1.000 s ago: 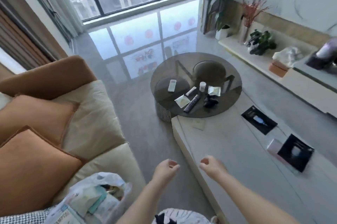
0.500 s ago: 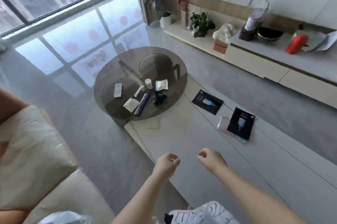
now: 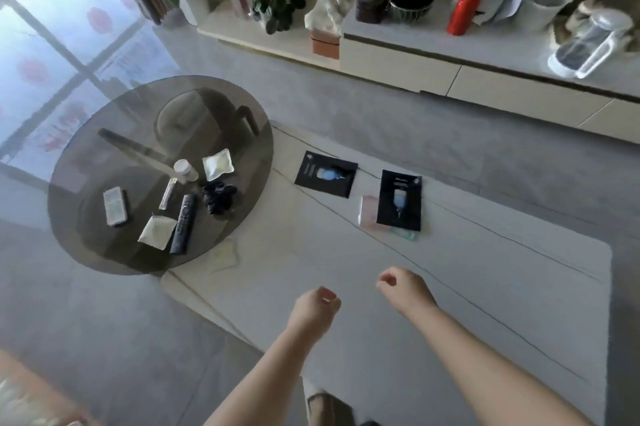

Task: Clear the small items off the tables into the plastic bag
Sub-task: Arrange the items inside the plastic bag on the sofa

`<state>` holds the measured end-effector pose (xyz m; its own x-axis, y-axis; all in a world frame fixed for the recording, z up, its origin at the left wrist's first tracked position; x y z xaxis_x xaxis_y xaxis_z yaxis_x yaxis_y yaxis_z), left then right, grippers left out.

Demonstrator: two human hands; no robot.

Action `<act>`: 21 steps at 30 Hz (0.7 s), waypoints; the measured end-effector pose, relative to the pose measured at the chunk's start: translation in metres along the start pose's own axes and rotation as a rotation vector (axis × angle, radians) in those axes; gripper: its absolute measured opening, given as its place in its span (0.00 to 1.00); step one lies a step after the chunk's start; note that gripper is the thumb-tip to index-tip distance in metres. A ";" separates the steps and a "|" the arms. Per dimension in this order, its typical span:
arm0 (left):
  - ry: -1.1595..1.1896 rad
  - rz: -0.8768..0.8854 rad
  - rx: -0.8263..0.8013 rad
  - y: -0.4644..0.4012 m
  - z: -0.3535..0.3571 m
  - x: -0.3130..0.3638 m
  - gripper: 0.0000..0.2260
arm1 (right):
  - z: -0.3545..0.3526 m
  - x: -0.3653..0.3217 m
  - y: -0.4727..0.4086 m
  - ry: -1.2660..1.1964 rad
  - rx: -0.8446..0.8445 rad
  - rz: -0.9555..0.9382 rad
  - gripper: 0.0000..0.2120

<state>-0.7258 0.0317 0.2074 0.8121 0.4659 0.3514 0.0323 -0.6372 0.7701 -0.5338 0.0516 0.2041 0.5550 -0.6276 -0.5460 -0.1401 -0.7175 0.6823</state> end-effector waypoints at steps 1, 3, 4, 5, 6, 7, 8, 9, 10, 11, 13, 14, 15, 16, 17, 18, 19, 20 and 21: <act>-0.017 0.009 -0.015 -0.014 0.001 0.004 0.10 | 0.000 0.004 -0.011 -0.011 0.014 0.019 0.10; -0.054 0.038 -0.032 -0.045 0.002 0.011 0.10 | 0.001 0.010 -0.036 -0.034 0.043 0.052 0.10; -0.069 0.053 -0.031 -0.062 0.001 0.015 0.10 | 0.001 0.013 -0.049 -0.048 0.062 0.064 0.10; -0.076 0.063 -0.026 -0.078 0.000 0.019 0.10 | 0.001 0.015 -0.063 -0.065 0.083 0.075 0.11; -0.079 0.070 -0.019 -0.095 -0.001 0.023 0.10 | 0.001 0.018 -0.076 -0.084 0.106 0.085 0.11; -0.082 0.077 -0.012 -0.112 -0.002 0.028 0.10 | 0.001 0.021 -0.090 -0.098 0.128 0.091 0.11; -0.085 0.086 -0.003 -0.130 -0.002 0.032 0.10 | 0.001 0.024 -0.104 -0.107 0.147 0.092 0.12; -0.085 0.095 0.005 -0.146 -0.001 0.036 0.10 | 0.001 0.027 -0.119 -0.114 0.165 0.090 0.12; -0.080 0.099 0.014 -0.163 0.000 0.040 0.11 | 0.001 0.030 -0.133 -0.121 0.180 0.089 0.12; -0.075 0.098 0.022 -0.179 0.001 0.043 0.12 | 0.002 0.033 -0.148 -0.129 0.194 0.088 0.11; -0.053 0.101 0.034 -0.210 0.006 0.047 0.13 | 0.004 0.041 -0.175 -0.137 0.219 0.084 0.11; -0.036 0.107 0.037 -0.224 0.009 0.049 0.13 | 0.006 0.045 -0.188 -0.132 0.229 0.078 0.11; -0.021 0.115 0.041 -0.239 0.013 0.052 0.14 | 0.008 0.050 -0.201 -0.119 0.238 0.070 0.12; -0.017 0.126 0.047 -0.252 0.016 0.054 0.14 | 0.010 0.054 -0.214 -0.100 0.248 0.062 0.13; -0.030 0.142 0.057 -0.265 0.018 0.057 0.15 | 0.011 0.057 -0.227 -0.080 0.262 0.052 0.14; -0.055 0.164 0.071 -0.278 0.021 0.061 0.15 | 0.013 0.060 -0.238 -0.064 0.279 0.040 0.14; -0.083 0.191 0.089 -0.290 0.022 0.065 0.16 | 0.015 0.063 -0.250 -0.053 0.296 0.025 0.15; -0.120 0.221 0.111 -0.301 0.024 0.069 0.17 | 0.016 0.065 -0.260 -0.042 0.310 0.012 0.17; -0.175 0.255 0.134 -0.313 0.025 0.073 0.18 | 0.018 0.066 -0.270 -0.024 0.319 0.002 0.18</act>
<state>-0.6617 0.2497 -0.0208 0.8911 0.1763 0.4181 -0.1179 -0.7999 0.5885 -0.4743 0.1984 -0.0246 0.5354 -0.6335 -0.5586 -0.3936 -0.7723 0.4986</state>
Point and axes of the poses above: each hand's wrist, its own y-axis away from the middle knuckle, its own z-axis out of the palm, x = y × z, the point moved 5 cm from there along -y, towards the middle knuckle, and after that the axes turned 12 degrees about -y, right-handed, at the moved point
